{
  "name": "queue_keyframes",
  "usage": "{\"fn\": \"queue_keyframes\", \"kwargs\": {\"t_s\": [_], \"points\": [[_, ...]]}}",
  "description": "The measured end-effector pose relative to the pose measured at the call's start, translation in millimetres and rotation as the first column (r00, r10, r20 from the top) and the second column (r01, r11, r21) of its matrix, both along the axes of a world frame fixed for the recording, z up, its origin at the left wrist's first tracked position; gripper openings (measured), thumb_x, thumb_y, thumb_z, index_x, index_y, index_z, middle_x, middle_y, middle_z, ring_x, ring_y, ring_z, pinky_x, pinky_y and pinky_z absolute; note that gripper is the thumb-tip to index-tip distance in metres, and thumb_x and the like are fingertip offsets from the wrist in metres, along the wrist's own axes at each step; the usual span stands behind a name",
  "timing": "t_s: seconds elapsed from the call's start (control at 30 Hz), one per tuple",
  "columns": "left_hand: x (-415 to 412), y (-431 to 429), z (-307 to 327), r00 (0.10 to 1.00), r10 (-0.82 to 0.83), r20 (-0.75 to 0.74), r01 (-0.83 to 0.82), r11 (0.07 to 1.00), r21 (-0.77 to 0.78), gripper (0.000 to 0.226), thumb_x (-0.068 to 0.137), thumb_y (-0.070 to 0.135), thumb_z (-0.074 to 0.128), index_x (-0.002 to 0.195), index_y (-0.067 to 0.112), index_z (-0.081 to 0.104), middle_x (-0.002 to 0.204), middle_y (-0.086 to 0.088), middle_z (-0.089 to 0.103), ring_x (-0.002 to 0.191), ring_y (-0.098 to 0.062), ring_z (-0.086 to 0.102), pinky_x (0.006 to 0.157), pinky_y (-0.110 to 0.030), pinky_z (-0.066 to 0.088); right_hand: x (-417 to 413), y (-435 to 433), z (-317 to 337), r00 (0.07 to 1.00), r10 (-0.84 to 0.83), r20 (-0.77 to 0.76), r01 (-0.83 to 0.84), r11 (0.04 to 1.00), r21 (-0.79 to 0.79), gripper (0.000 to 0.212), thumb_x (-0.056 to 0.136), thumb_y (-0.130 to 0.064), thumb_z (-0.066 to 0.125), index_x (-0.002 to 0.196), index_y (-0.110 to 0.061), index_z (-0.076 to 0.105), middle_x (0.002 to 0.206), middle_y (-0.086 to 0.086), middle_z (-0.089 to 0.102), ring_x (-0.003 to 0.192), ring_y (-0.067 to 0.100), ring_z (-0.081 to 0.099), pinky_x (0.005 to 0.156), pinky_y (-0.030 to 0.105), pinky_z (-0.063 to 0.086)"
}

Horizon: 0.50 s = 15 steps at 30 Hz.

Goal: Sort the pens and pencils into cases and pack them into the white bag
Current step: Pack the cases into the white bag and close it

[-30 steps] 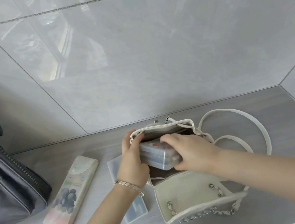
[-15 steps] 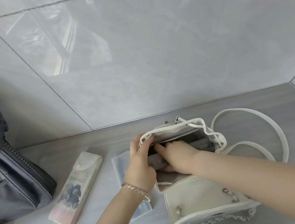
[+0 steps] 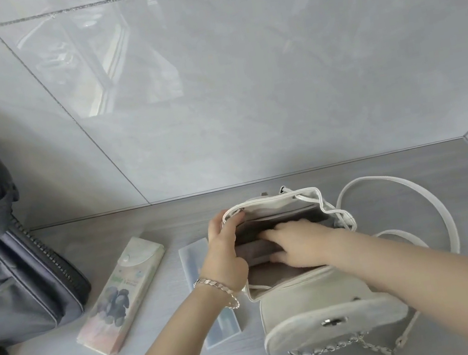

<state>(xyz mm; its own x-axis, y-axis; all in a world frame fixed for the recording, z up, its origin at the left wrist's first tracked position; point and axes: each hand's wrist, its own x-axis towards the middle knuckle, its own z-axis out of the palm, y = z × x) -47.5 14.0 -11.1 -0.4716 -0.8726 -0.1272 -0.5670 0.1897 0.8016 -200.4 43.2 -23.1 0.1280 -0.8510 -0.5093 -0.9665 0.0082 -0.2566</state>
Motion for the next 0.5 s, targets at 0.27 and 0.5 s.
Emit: {"fn": "queue_keyframes", "kwargs": {"t_s": [0.27, 0.5], "points": [[10, -6, 13, 0.886, 0.283, -0.366, -0.082, 0.875, 0.477, 0.049, 0.050, -0.009, 0.044, 0.069, 0.025, 0.072, 0.118, -0.002, 0.053, 0.105, -0.010, 0.051, 0.086, -0.017, 0.037, 0, 14, 6, 0.972, -0.208, 0.111, 0.206, 0.978, 0.022, 0.044, 0.091, -0.031, 0.050, 0.135, -0.024, 0.043, 0.135, 0.005, 0.051, 0.128, 0.026, 0.042, 0.105, 0.038, 0.032], [48, 0, -52, 0.774, 0.345, 0.532, -0.497, 0.851, 0.171, 0.057, 0.080, 0.028, 0.062, 0.129, 0.010, 0.040, 0.132, -0.017, 0.042, 0.119, -0.033, 0.043, 0.096, -0.035, 0.039, 1, 32, 32, 0.798, -0.435, 0.417, 0.445, 0.892, 0.080, 0.045, 0.095, -0.029, 0.042, 0.139, -0.027, 0.037, 0.138, 0.001, 0.048, 0.110, 0.021, 0.060, 0.097, 0.034, 0.047]]}}
